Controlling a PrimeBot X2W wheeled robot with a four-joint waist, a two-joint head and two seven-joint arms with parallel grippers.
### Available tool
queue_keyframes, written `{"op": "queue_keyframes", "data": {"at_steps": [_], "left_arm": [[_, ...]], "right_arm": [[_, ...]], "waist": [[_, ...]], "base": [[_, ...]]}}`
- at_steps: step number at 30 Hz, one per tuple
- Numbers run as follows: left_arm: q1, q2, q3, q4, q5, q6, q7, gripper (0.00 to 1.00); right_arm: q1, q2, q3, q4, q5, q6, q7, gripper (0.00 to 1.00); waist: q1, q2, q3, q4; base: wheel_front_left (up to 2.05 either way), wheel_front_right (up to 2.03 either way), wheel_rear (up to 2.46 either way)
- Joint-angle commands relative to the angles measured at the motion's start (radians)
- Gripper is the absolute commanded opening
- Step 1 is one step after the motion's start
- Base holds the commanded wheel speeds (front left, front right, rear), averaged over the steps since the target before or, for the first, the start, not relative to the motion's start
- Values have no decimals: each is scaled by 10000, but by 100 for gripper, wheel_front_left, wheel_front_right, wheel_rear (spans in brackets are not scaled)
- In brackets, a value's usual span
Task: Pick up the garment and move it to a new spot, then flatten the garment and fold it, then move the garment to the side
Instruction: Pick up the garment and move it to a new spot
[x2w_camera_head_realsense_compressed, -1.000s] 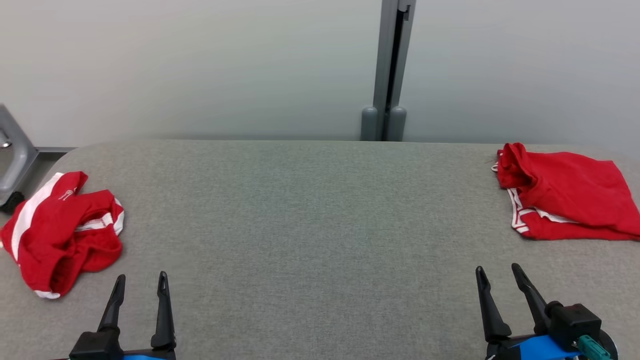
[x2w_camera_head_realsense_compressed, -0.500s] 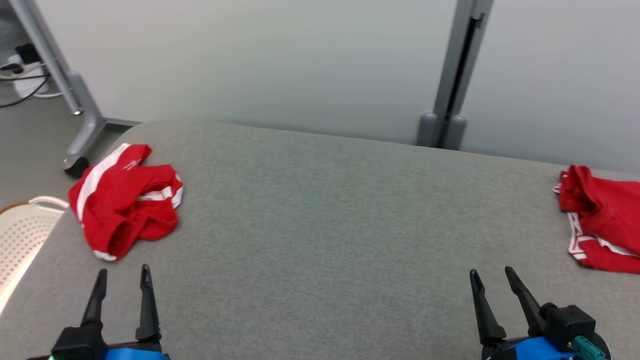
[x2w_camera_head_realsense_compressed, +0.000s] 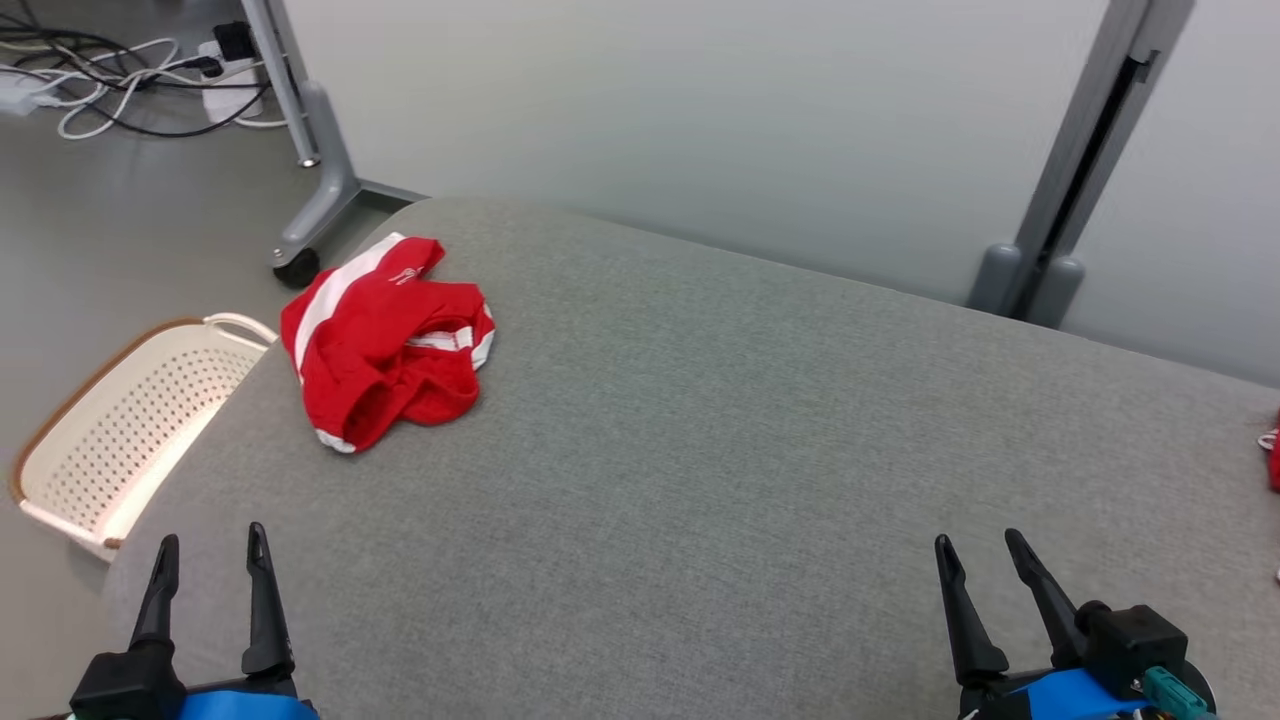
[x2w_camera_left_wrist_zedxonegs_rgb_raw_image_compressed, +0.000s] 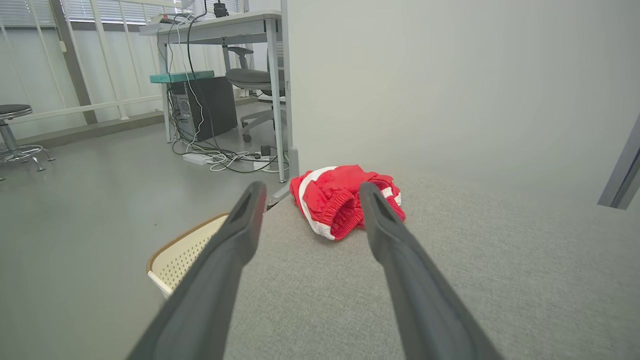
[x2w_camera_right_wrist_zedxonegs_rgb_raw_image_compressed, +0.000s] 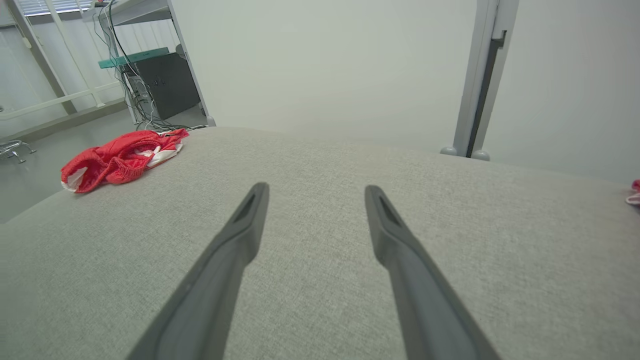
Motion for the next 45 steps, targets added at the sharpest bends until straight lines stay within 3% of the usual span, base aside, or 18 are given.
{"op": "queue_keyframes", "data": {"at_steps": [1,12,21,26,33,45], "left_arm": [[-130,37,29,-17,-14,9,-25,100],[70,40,199,-119,20,54,-25,100],[-217,-20,341,-109,-90,90,-25,100],[-1037,89,570,130,-343,30,-25,100],[-3358,511,1046,792,-734,-82,-25,100],[-7379,2327,1989,3268,-1077,-244,-25,100]], "right_arm": [[-119,-11,-10,-15,-59,1,-27,100],[-117,-13,-85,-54,-54,1,-27,100],[-307,-14,0,-158,-233,1,-27,100],[-519,-14,-144,-455,-561,1,-27,100],[-1122,-279,-313,-1202,-1079,1,58,100],[-1847,-876,-678,-3934,-1825,1,1007,100]], "waist": [[0,-1,93,182],[0,-1,142,839],[0,-1,459,725],[0,-1,1019,390],[0,-1,2291,-388],[0,-1,4729,-2049]], "base": [[0,0,0],[0,0,0],[0,0,0],[0,0,0],[0,0,0],[0,0,0]]}}
